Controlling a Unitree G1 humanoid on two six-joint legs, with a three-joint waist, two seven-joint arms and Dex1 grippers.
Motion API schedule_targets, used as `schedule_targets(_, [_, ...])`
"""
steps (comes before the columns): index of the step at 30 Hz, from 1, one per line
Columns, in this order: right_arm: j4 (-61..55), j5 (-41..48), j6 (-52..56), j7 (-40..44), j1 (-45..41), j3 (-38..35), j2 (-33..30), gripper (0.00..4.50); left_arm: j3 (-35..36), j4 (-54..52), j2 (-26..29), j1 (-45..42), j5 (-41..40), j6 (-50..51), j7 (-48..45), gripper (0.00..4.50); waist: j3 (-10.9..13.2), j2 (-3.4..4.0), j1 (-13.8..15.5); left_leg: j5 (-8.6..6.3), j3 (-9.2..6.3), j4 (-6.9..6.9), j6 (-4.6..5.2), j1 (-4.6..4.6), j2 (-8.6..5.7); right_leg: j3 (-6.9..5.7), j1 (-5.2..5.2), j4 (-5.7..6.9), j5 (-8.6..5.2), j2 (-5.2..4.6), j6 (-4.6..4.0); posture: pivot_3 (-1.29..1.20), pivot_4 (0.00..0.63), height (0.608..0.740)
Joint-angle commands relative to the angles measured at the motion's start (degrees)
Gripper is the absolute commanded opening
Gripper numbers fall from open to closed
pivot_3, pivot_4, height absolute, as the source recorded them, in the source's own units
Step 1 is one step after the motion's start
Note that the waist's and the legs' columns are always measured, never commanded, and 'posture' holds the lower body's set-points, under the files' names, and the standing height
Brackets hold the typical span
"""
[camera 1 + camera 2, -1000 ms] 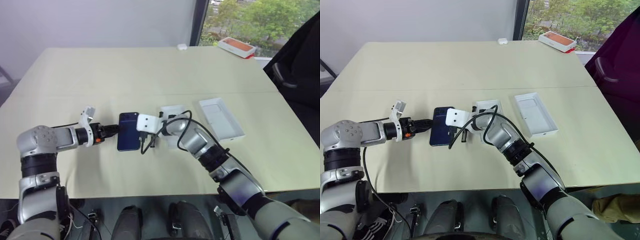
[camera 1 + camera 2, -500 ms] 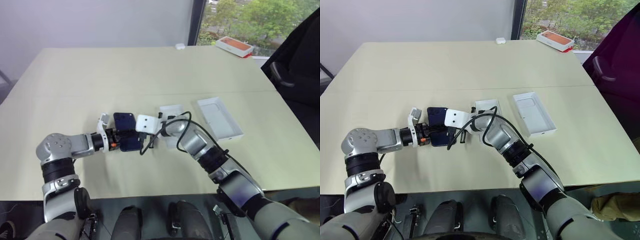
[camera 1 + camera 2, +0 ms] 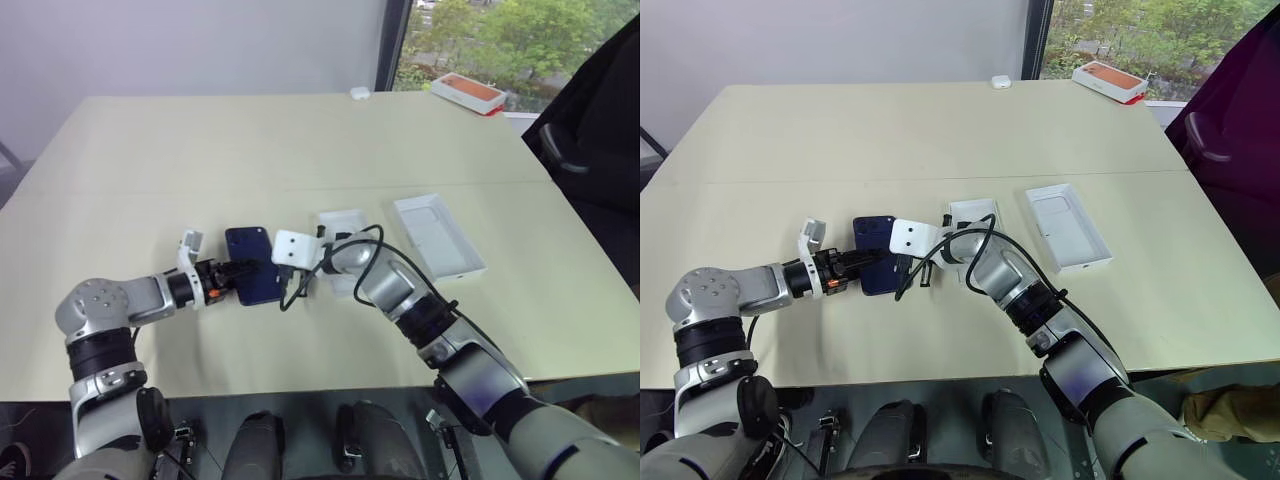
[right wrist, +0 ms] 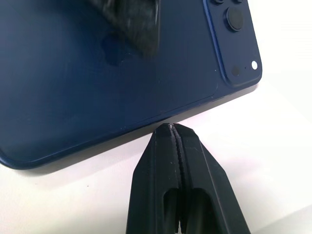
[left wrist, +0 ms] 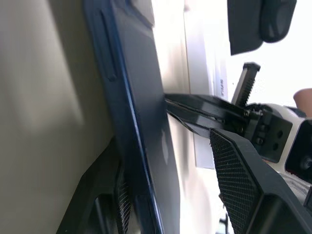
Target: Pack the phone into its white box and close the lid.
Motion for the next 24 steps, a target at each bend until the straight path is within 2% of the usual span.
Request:
schedule_targets(1, [-0.84,-0.16,-0.39,0.17,0.99,0.64,-0.06,0.06,0.79,-2.09,0.23,1.33,-1.08,-0.22,0.34,2.48,0.00,0.00,-0.01,0.00,0.00,0.00,0.00,0.00,0.00,0.00,0.00,0.00,0.00,0.00,0.00,0.00,0.150,0.740])
schedule_targets(4, [-0.55,-0.13,-0.46,-0.01,0.91,0.43,-0.09,0.06,0.75,-1.78,-0.62,2.08,-1.33,-0.97,0.50,2.48,0.00,0.00,0.01,0.00,0.00,0.00,0.00,0.00,0.01,0.00,0.00,0.00,0.00,-0.01,0.00,0.00,0.150,0.740])
schedule_targets(7, [-0.67,-0.07,-0.52,0.07,0.85,0.37,-0.16,0.00,1.10,-0.63,-1.97,2.15,-1.82,-1.70,0.88,1.69,0.00,0.00,0.06,0.00,0.00,0.00,0.00,0.00,0.01,0.00,0.00,0.00,0.00,-0.01,0.00,0.00,0.150,0.740])
schedule_targets(10, [-0.54,-0.10,-0.59,-0.01,0.73,0.35,-0.08,0.00,1.36,-0.04,-2.59,2.10,-2.47,-2.04,0.93,0.24,-0.01,0.02,0.21,0.00,-0.01,0.00,0.00,0.02,0.00,0.00,0.02,0.01,0.00,-0.03,0.00,0.00,0.150,0.740])
schedule_targets(11, [-0.60,-0.08,-0.57,0.02,0.75,0.34,-0.08,0.00,1.42,0.03,-2.68,2.13,-2.68,-2.08,1.05,0.02,-0.01,0.02,0.16,0.00,-0.02,0.00,0.00,0.03,-0.01,-0.01,0.03,0.02,0.00,-0.03,0.00,0.00,0.150,0.740])
schedule_targets(19, [-1.25,1.09,-1.06,0.11,0.84,-0.81,-0.23,0.00,3.19,1.57,-2.77,2.50,-4.88,-0.36,0.02,0.02,-0.01,0.02,0.12,0.01,-0.04,0.00,-0.01,0.03,-0.01,-0.01,0.03,0.01,0.02,-0.01,-0.04,0.00,0.150,0.740])
schedule_targets(24, [-3.51,7.35,0.54,0.74,0.93,-6.40,1.18,0.00,4.57,2.19,-2.24,2.60,-6.26,-0.10,0.22,0.02,0.02,0.02,0.13,0.01,-0.05,-0.01,-0.01,-0.01,0.00,-0.01,0.02,-0.03,0.02,-0.01,-0.04,0.00,0.150,0.740])
